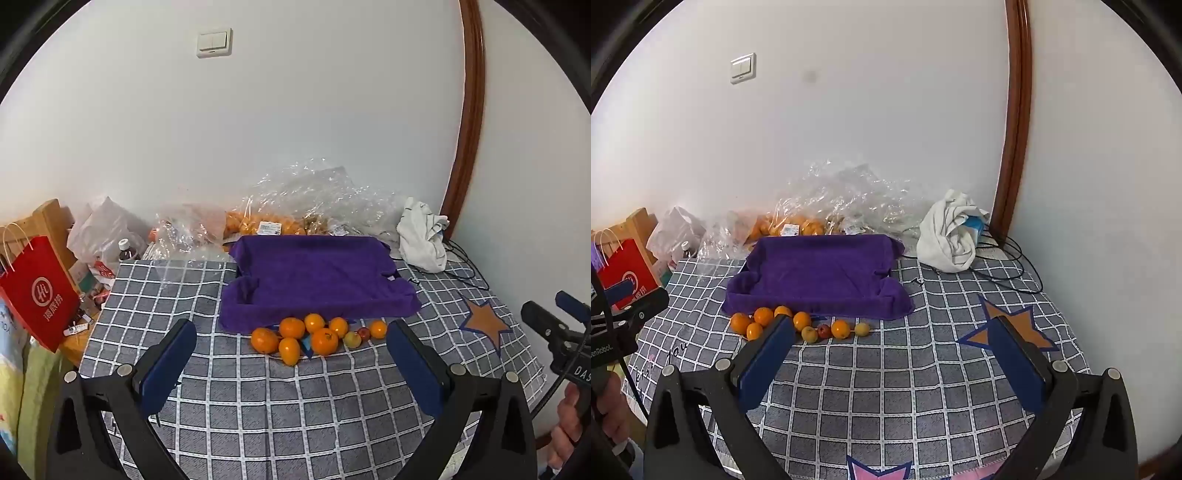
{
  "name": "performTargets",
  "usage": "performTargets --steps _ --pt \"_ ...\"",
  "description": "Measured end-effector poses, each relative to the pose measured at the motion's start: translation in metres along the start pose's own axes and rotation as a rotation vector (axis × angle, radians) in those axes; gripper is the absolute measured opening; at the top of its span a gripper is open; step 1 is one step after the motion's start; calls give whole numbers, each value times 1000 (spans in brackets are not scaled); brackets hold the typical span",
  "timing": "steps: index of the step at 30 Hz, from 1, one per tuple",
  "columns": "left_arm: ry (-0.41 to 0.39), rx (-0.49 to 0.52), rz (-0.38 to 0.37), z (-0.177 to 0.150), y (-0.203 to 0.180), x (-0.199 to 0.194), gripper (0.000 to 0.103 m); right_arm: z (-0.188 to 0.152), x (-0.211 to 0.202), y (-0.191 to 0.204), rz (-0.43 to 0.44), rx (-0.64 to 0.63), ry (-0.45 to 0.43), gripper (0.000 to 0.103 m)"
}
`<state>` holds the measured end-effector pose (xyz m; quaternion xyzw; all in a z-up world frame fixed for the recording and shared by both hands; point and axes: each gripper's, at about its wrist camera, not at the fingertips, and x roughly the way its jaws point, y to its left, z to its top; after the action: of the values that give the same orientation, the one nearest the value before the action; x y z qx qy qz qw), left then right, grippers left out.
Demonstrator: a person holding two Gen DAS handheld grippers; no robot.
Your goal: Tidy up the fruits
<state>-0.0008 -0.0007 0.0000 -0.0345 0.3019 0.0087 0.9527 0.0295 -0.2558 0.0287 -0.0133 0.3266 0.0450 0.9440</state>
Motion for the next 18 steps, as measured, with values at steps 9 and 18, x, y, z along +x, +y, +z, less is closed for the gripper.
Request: performTargets --steps 9,18 --pt "5 7 31 6 2 -3 103 -2 -1 -6 11 8 8 103" --pt "-2 21 40 4 -5 -8 103 -5 -3 -3 2 10 18 103"
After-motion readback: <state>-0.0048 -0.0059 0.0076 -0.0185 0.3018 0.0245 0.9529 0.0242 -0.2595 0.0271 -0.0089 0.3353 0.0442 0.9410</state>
